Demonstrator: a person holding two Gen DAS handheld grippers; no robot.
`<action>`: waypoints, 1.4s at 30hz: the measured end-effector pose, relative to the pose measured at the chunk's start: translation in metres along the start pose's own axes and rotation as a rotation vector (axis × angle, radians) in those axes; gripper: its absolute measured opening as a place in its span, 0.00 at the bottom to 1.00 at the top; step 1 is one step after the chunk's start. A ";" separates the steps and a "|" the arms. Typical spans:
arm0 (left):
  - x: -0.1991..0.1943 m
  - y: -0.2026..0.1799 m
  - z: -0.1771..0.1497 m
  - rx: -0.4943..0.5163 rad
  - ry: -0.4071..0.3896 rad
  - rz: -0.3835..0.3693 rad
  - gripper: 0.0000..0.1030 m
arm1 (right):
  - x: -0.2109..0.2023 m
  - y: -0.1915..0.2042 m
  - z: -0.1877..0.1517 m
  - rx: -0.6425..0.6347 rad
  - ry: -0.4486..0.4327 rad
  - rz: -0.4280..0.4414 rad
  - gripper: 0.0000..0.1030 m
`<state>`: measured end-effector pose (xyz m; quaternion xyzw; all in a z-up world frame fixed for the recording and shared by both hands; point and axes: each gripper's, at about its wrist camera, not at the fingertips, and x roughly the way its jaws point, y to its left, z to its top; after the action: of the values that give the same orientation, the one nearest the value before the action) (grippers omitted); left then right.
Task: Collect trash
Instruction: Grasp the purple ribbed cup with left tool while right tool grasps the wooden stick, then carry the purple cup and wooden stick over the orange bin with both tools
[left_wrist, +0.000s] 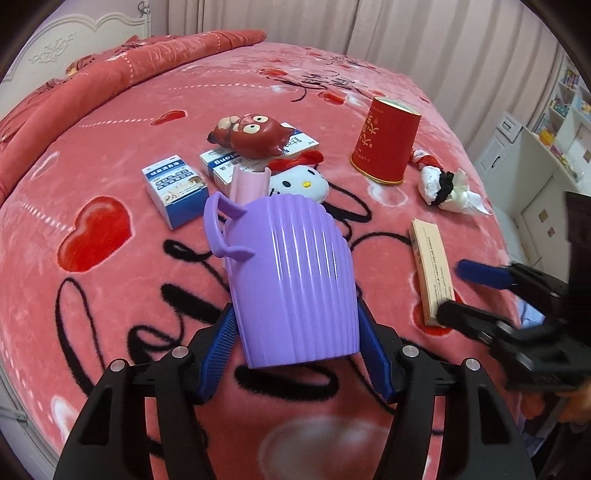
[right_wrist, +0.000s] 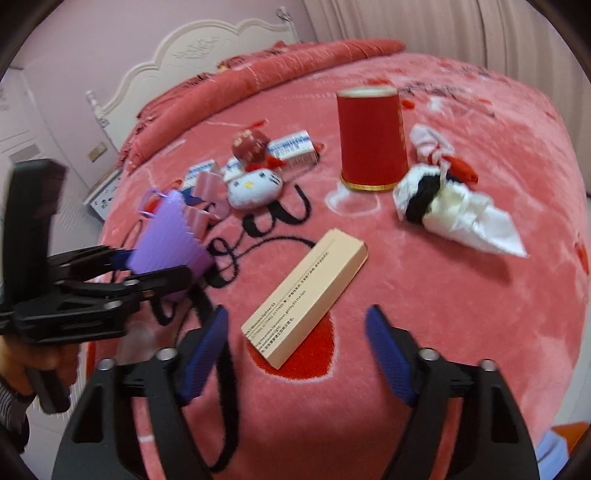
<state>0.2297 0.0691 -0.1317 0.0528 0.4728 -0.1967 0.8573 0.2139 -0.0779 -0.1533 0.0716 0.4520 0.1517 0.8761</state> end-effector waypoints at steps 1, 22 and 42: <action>-0.001 0.001 0.000 0.002 -0.002 0.002 0.62 | 0.004 0.000 0.000 0.003 0.008 -0.012 0.64; -0.004 0.000 -0.003 -0.017 -0.017 -0.030 0.62 | 0.013 0.003 0.015 -0.085 0.022 0.046 0.14; -0.108 -0.127 -0.037 0.093 -0.089 -0.051 0.62 | -0.168 -0.029 -0.059 -0.094 -0.073 0.159 0.15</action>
<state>0.1000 -0.0067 -0.0503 0.0717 0.4259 -0.2424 0.8687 0.0805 -0.1614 -0.0661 0.0713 0.4050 0.2390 0.8796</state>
